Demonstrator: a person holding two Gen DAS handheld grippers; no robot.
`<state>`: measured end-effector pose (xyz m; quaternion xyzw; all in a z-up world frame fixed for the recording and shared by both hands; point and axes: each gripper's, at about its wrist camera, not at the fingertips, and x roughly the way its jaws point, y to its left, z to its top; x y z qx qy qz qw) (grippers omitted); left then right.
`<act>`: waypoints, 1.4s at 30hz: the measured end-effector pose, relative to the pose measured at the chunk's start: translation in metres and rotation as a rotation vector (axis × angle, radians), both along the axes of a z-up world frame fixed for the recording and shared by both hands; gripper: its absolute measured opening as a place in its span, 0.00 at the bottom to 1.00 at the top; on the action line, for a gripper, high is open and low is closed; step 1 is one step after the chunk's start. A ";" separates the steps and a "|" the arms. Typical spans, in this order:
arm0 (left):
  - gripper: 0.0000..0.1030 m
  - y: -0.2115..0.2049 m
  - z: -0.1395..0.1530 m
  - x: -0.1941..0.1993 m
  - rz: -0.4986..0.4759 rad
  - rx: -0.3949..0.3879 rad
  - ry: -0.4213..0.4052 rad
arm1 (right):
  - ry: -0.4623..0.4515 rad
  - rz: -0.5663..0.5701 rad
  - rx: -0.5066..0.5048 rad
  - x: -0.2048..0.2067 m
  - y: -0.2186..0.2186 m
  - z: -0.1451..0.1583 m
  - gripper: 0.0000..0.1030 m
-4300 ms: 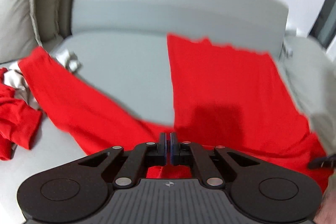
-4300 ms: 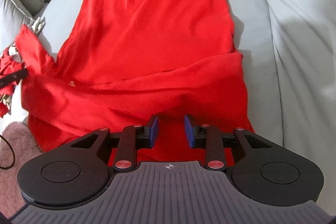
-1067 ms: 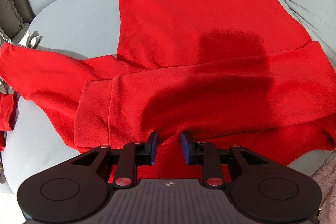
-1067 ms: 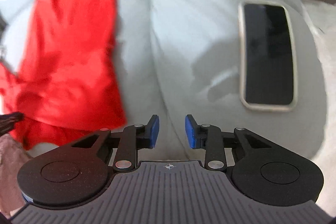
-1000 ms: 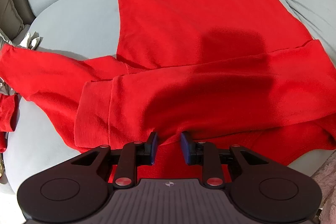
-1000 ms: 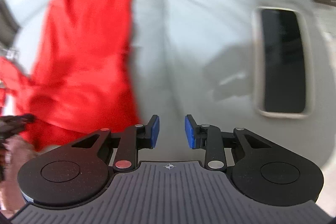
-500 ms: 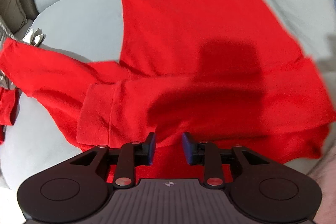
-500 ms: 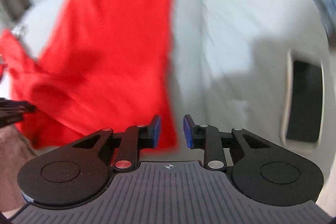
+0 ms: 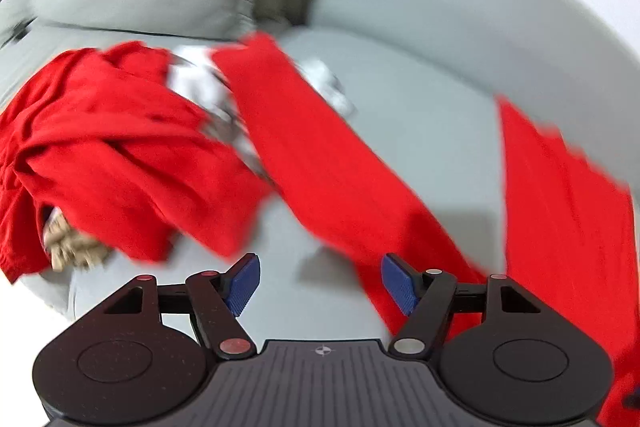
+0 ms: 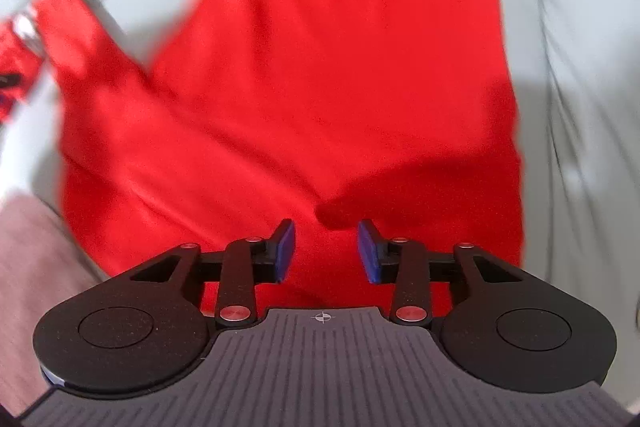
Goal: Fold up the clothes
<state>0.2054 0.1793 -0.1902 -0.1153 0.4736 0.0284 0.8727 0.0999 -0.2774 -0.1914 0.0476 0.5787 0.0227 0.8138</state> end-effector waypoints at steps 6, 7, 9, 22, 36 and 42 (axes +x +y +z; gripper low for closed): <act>0.34 0.063 -0.019 0.062 0.026 -0.176 -0.125 | -0.272 0.038 0.147 0.028 0.053 0.052 0.51; 0.34 0.068 -0.019 0.067 0.028 -0.184 -0.141 | -0.279 0.035 0.159 0.032 0.058 0.053 0.51; 0.35 0.086 -0.017 0.090 0.063 -0.187 -0.198 | -0.295 0.023 0.183 0.048 0.077 0.052 0.51; 0.46 0.131 -0.059 0.182 0.163 -0.227 -0.104 | -0.215 0.112 0.157 0.096 0.149 0.005 0.51; 0.01 0.055 0.060 0.099 -0.059 -0.064 -0.373 | -0.297 -0.041 0.173 0.042 0.098 0.055 0.52; 0.01 -0.065 0.134 0.012 -0.302 -0.031 -0.504 | -0.312 -0.160 0.250 -0.022 0.034 0.075 0.52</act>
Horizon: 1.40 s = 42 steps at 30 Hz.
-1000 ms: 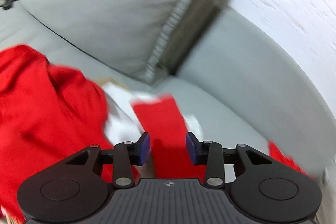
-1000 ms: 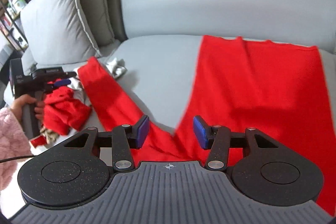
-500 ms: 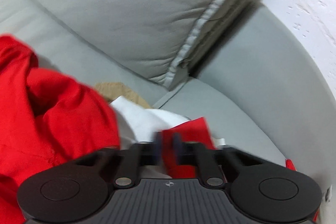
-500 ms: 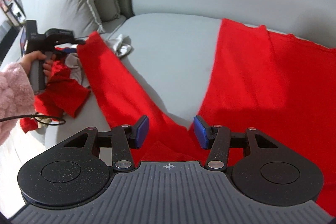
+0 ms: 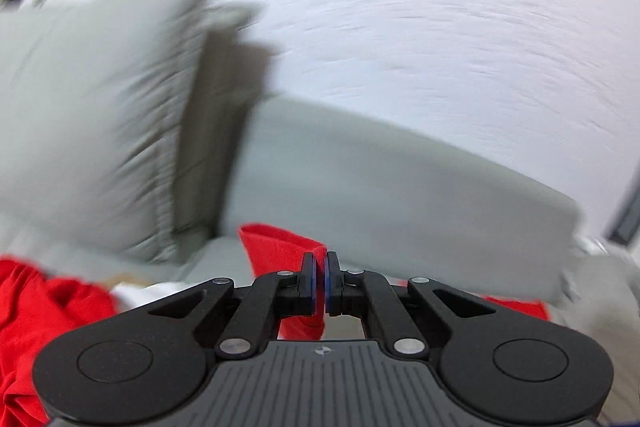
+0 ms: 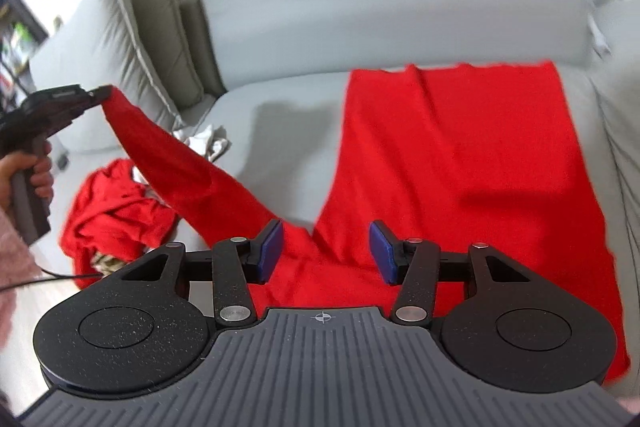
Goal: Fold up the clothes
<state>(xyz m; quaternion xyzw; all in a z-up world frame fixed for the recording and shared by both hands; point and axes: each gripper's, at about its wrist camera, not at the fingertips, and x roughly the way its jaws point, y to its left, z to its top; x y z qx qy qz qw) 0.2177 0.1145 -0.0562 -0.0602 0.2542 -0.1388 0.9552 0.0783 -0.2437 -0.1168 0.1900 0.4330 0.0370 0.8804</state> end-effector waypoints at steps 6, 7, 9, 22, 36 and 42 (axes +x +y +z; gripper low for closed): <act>0.01 -0.162 0.013 -0.073 -0.203 0.042 0.010 | 0.013 -0.145 0.016 -0.061 -0.093 -0.001 0.52; 0.01 -0.192 0.011 -0.085 -0.234 0.050 0.020 | 0.010 -0.169 0.031 -0.071 -0.110 -0.003 0.53; 0.01 -0.241 0.002 -0.104 -0.287 0.073 0.037 | 0.013 -0.232 0.072 -0.093 -0.152 -0.010 0.53; 0.37 -0.423 -0.133 -0.167 -0.512 0.345 0.316 | 0.076 -0.386 0.151 -0.148 -0.273 -0.049 0.53; 0.68 -0.215 -0.133 -0.105 -0.176 0.427 0.328 | 0.255 -0.285 0.087 -0.083 -0.208 -0.098 0.55; 0.70 -0.108 -0.158 -0.054 0.012 0.316 0.492 | 0.326 -0.468 0.273 -0.085 -0.221 -0.128 0.55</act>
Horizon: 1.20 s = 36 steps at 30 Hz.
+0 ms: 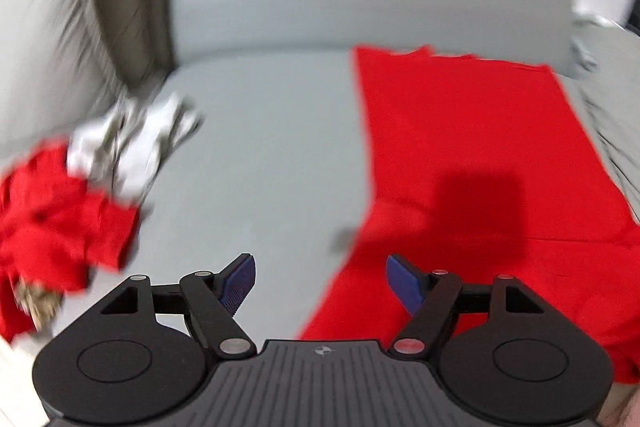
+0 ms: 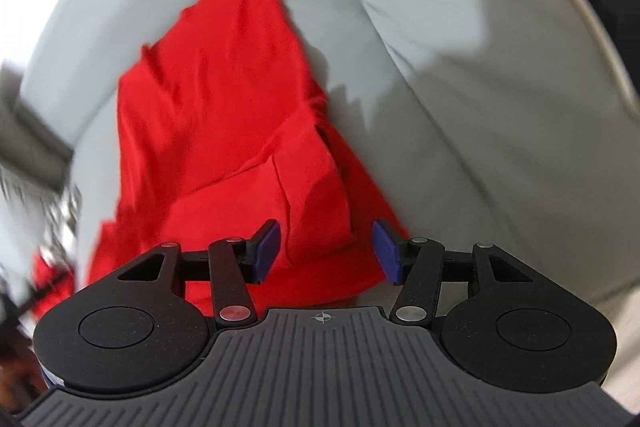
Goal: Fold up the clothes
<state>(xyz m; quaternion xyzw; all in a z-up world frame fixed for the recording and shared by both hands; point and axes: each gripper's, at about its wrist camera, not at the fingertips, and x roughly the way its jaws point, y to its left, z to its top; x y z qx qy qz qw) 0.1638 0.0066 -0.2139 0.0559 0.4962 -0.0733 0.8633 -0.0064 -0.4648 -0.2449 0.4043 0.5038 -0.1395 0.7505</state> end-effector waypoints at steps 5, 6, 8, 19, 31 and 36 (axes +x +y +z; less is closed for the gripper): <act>0.61 0.009 -0.043 0.019 -0.040 -0.081 0.178 | 0.003 -0.034 -0.028 0.006 0.008 -0.005 0.52; 0.47 0.009 -0.046 0.019 -0.050 -0.078 0.185 | 0.004 -0.025 -0.051 0.011 0.012 -0.003 0.51; 0.17 0.010 -0.049 0.019 -0.056 -0.108 0.186 | 0.007 0.005 -0.090 0.017 0.016 0.001 0.23; 0.41 0.017 -0.041 0.014 0.070 -0.067 0.174 | 0.069 0.189 -0.257 0.040 0.045 0.000 0.22; 0.20 -0.069 0.008 -0.024 -0.302 0.038 -0.209 | -0.108 0.417 -0.464 0.046 0.079 0.066 0.27; 0.18 -0.084 -0.060 0.017 -0.206 0.138 0.115 | 0.077 0.455 -0.495 0.055 0.081 0.020 0.18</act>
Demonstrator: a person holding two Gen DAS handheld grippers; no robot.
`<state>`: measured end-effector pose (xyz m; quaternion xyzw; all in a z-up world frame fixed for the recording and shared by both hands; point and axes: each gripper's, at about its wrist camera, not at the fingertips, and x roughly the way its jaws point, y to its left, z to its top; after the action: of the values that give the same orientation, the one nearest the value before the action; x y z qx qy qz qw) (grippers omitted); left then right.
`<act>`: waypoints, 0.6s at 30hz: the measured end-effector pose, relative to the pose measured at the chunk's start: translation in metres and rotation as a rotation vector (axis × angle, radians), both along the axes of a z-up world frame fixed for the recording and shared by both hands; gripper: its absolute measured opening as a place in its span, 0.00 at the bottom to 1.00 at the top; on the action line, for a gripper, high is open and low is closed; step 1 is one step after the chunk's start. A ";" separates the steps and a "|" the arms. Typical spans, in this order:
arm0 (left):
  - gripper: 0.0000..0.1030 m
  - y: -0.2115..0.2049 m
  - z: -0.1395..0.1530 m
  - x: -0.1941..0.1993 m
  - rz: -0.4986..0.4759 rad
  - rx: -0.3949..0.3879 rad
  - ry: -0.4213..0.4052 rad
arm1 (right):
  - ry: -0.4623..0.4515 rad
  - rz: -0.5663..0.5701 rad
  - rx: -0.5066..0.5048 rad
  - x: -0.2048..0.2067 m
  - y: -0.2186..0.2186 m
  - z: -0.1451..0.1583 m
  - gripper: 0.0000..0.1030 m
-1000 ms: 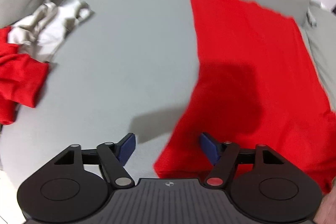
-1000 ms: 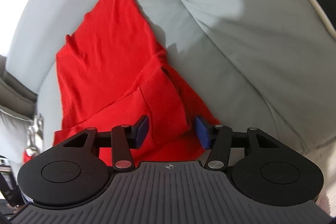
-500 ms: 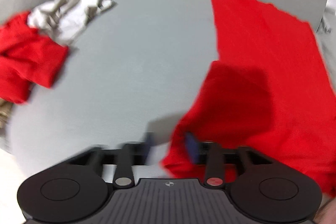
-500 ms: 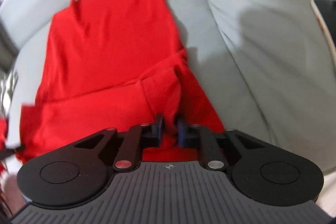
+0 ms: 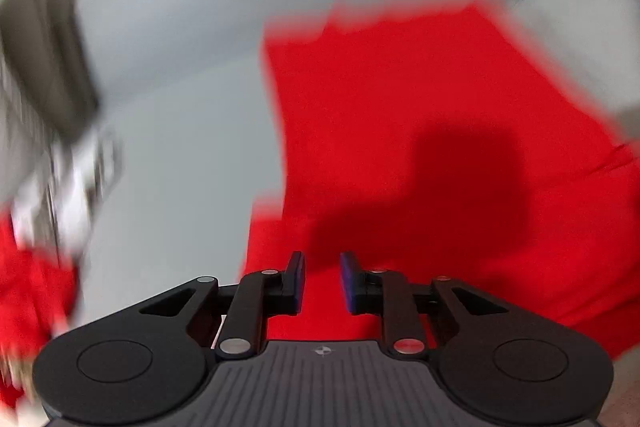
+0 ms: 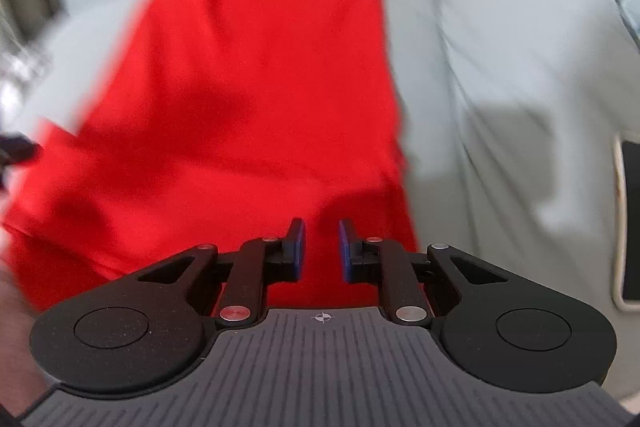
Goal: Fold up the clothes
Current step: 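Grasp the sweater hem with the left gripper while the right gripper grasps it too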
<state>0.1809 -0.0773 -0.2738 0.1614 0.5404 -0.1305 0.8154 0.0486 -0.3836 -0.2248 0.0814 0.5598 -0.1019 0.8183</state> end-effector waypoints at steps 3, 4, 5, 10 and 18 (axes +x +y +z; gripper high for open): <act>0.20 0.012 0.015 0.011 0.017 -0.086 0.006 | 0.044 -0.040 0.038 -0.007 -0.015 -0.001 0.29; 0.24 0.014 0.024 0.020 0.022 -0.120 0.002 | 0.027 -0.032 0.063 -0.001 -0.022 0.011 0.34; 0.37 0.015 0.037 0.035 0.031 -0.163 -0.029 | -0.011 -0.015 0.068 0.006 -0.027 0.020 0.41; 0.84 0.010 0.066 0.123 0.054 -0.208 -0.186 | -0.175 0.003 0.044 0.080 -0.054 0.056 0.62; 0.79 -0.002 0.018 0.293 0.049 -0.155 -0.136 | -0.206 -0.041 0.071 0.251 -0.121 0.026 0.65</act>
<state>0.4734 -0.0796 -0.2554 0.0933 0.4761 -0.1408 0.8630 0.2996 -0.5046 -0.1988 0.1321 0.4742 -0.0897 0.8658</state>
